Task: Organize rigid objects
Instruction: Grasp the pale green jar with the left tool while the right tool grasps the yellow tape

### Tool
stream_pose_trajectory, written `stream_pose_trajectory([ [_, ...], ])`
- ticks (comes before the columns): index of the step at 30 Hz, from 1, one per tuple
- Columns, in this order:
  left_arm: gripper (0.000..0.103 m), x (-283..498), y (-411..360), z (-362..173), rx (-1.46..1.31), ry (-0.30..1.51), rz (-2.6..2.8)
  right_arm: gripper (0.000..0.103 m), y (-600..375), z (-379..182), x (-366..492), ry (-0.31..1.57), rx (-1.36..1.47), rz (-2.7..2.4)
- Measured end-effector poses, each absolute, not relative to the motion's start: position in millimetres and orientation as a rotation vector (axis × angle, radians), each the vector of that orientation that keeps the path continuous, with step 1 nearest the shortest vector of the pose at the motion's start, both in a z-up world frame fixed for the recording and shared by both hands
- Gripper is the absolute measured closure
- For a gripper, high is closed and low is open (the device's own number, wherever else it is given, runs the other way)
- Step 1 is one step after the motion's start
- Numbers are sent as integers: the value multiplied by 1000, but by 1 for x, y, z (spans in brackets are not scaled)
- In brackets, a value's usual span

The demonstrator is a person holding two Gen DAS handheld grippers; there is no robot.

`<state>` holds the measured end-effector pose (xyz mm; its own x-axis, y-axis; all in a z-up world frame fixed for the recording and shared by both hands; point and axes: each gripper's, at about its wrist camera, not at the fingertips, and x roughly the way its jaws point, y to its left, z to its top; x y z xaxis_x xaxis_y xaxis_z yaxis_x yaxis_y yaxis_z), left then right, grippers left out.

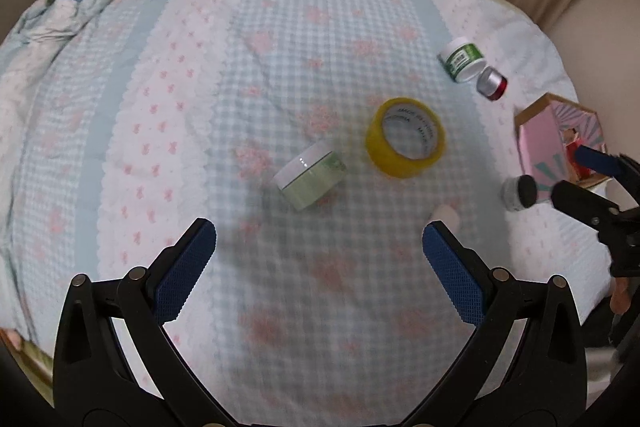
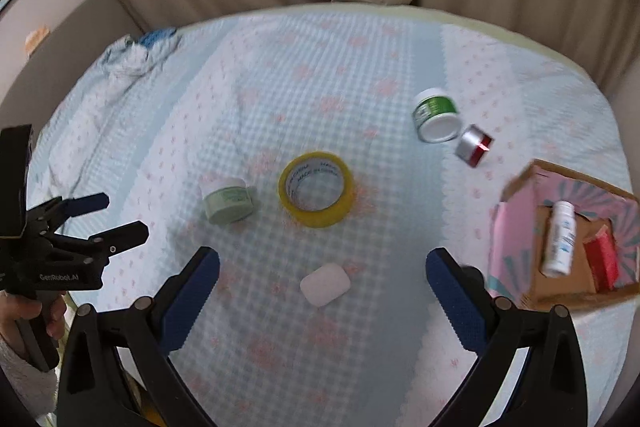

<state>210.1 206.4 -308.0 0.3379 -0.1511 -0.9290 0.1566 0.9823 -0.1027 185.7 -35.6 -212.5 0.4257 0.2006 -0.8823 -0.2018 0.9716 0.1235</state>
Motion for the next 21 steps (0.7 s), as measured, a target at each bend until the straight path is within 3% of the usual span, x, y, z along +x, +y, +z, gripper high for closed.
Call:
stream_pose_trajectory([
  [11, 8, 249, 182, -405, 138, 1192, -263, 0, -7, -335, 256, 1139, -112, 343],
  [21, 32, 268, 169, -439, 266, 1154, -371, 0, 1, -372, 289, 1105, -111, 425],
])
